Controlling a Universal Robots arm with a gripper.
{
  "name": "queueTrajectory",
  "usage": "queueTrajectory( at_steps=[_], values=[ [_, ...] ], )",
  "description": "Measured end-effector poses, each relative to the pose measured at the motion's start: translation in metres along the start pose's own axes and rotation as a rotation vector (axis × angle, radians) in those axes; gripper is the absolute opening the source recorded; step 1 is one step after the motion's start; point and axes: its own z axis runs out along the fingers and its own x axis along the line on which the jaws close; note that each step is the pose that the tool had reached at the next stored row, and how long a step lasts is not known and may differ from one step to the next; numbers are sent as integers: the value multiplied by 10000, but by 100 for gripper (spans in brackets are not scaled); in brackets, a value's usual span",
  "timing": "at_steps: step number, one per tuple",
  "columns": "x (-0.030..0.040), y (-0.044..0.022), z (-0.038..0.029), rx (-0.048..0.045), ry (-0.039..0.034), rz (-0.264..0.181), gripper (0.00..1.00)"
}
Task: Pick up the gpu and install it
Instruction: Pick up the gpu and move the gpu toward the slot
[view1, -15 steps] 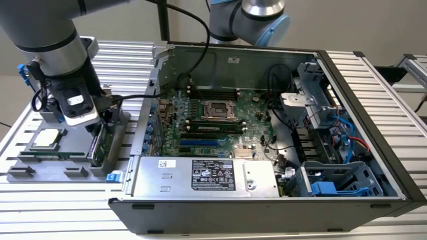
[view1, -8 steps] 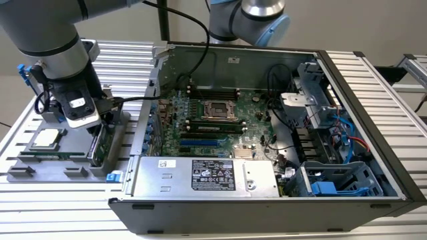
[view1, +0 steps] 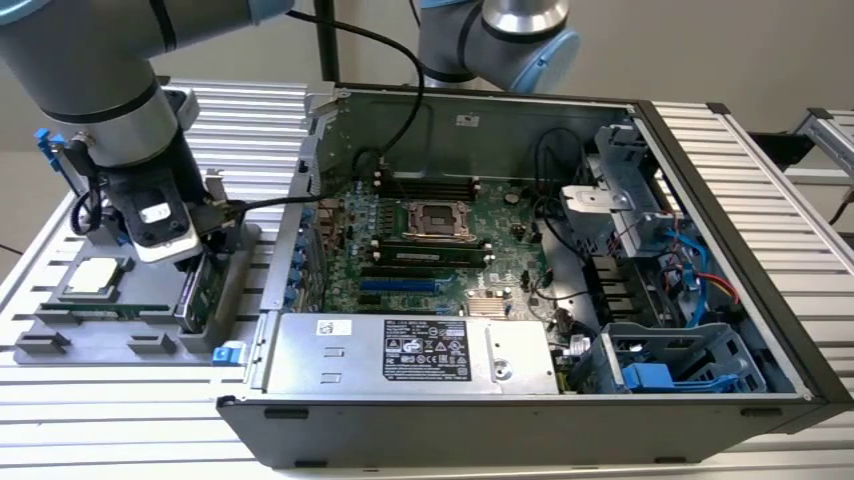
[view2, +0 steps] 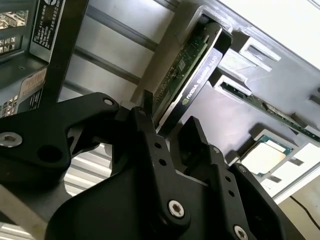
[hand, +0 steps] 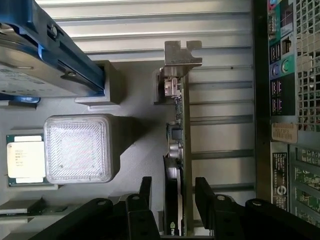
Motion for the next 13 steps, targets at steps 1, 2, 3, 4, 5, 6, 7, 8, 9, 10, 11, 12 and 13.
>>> queueTrajectory(
  at_steps=[1,2,3,4,5,6,7,8,9,10,11,12,13],
  values=[
    [0,0,6,0,0,0,100],
    [0,-1,10,1,1,-1,100],
    [0,-1,14,1,1,-1,100],
    [0,-1,17,2,2,-1,100],
    [0,-1,17,2,2,-2,100],
    [0,-1,17,2,3,-2,100],
    [0,-1,18,1,1,-3,100],
    [0,-1,19,0,0,-3,100],
    [0,-1,19,0,1,-4,100],
    [0,-1,19,0,1,-4,100],
    [0,-1,19,1,1,-4,100],
    [0,-1,19,0,0,-4,100],
    [0,-1,19,0,1,-5,100]
  ],
)
